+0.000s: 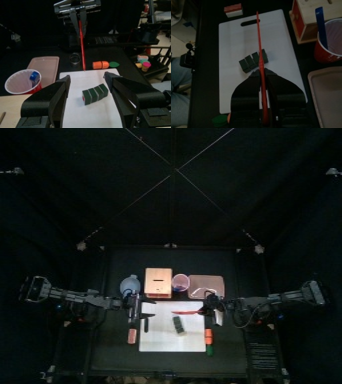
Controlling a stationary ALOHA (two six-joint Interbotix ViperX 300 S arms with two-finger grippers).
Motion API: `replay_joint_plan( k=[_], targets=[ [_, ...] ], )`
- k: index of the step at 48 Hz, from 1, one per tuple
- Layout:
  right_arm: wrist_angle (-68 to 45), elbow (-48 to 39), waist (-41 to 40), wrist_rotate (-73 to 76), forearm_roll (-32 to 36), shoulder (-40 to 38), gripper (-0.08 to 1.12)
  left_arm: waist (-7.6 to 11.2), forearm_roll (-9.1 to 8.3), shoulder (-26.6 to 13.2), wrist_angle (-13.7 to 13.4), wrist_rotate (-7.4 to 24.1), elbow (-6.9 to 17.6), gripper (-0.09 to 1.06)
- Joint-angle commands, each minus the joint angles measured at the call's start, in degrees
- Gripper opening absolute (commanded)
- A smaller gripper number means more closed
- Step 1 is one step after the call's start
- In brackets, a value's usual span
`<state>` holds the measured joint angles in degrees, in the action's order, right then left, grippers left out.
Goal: Place sushi on board then cut the sushi with the knife then place the pieces on the plate
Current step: Grasp knife edge with left hand
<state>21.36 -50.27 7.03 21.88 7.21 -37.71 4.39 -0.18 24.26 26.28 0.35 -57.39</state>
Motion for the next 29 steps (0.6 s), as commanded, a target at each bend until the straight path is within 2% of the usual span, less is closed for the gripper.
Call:
replay_joint_plan(
  k=[1, 8, 15, 19, 23, 29],
  targets=[
    [-1.4, 0.9, 0.6, -0.2, 0.4, 1.4, 0.37, 0.18, 0.26, -2.6, -0.1, 0.2, 2.6, 0.9],
    [-4.5, 1.1, 0.6, -0.4, 0.8, 4.0, 0.37, 0.18, 0.88, -6.2, -2.6, 0.1, 4.7, 0.9],
    [-5.6, 1.6, 0.4, -0.2, 1.2, 6.1, 0.37, 0.26, 2.99, -9.5, -9.1, 0.1, 7.0, 0.9],
    [-5.9, 2.0, 0.3, -0.2, 1.2, 7.5, 0.37, 0.35, 3.6, -10.8, -11.6, 0.1, 8.3, 0.9],
    [-5.9, 2.5, 0.1, -0.2, 1.3, 8.7, 0.37, 0.7, 3.78, -11.7, -13.1, 0.1, 9.4, 0.9],
    [-5.9, 3.2, -0.1, 0.0, 1.3, 10.0, 0.37, 0.88, 4.39, -13.2, -13.6, 0.0, 10.5, 0.89]
  ],
)
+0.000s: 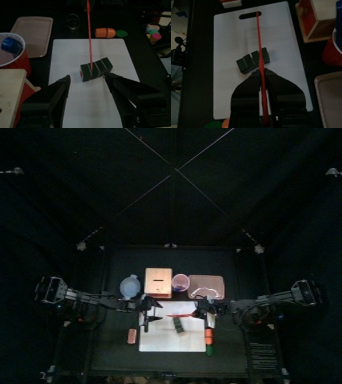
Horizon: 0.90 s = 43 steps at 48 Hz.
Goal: Place sushi on board then cut the sushi with the knife then place the pieces on the plate
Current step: Grasp knife edge with left hand
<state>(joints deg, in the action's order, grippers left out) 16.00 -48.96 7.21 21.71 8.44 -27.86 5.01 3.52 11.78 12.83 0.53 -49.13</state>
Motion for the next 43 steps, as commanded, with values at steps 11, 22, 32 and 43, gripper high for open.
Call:
replay_joint_plan(
  k=[11, 22, 32, 43],
  targets=[
    [-0.4, 2.6, -0.8, 0.1, 0.0, 1.9, 0.37, 0.62, 2.46, -5.2, -0.7, -0.2, 4.2, 0.88],
    [-0.3, 2.7, -1.3, 0.3, -0.2, 2.5, 0.37, 0.62, 2.55, -8.5, -1.2, -0.2, 7.0, 0.88],
    [-0.3, 2.8, -1.6, 0.3, -0.2, 2.6, 0.37, 0.18, 2.46, -9.9, -1.5, -0.1, 8.1, 0.87],
    [-0.3, 2.8, -1.6, 0.2, -0.6, 3.5, 0.37, 0.0, 2.64, -11.2, -1.5, -0.1, 8.1, 0.84]
  ],
)
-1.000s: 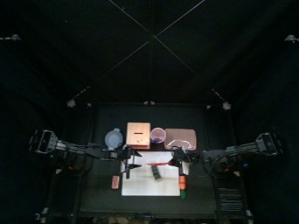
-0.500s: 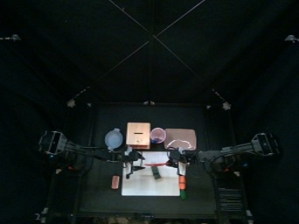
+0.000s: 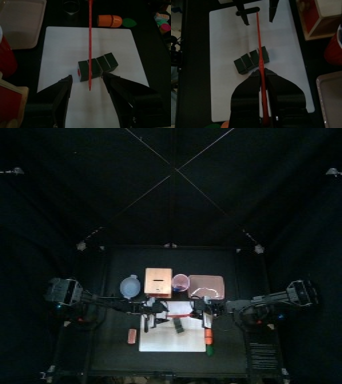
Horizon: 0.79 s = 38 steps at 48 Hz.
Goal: Place sushi on board then cut the sushi with the knife then place the pieces on the plate
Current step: Grasp knife edge with left hand
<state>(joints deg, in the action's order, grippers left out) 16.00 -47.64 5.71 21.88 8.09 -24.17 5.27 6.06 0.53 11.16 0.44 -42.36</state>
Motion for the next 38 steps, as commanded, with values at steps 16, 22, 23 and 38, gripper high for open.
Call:
replay_joint_plan(
  k=[16, 22, 23, 38],
  targets=[
    [-0.4, 1.9, 0.1, 0.0, -0.7, 0.8, 0.37, -0.44, 0.09, -1.2, 0.2, 0.1, 2.2, 0.66],
    [-0.5, 2.3, 0.1, 0.0, -0.6, 1.5, 0.37, -0.53, 0.09, -2.2, 0.2, 0.0, 2.8, 0.63],
    [-0.5, 2.3, 0.1, 0.0, -0.7, 1.6, 0.37, -0.44, 0.09, -2.3, 0.2, 0.1, 2.8, 0.62],
    [-0.1, 1.9, 0.3, 0.1, -1.1, 3.8, 0.37, 0.26, 0.09, -2.2, -2.9, 0.0, 3.0, 0.5]
  ],
)
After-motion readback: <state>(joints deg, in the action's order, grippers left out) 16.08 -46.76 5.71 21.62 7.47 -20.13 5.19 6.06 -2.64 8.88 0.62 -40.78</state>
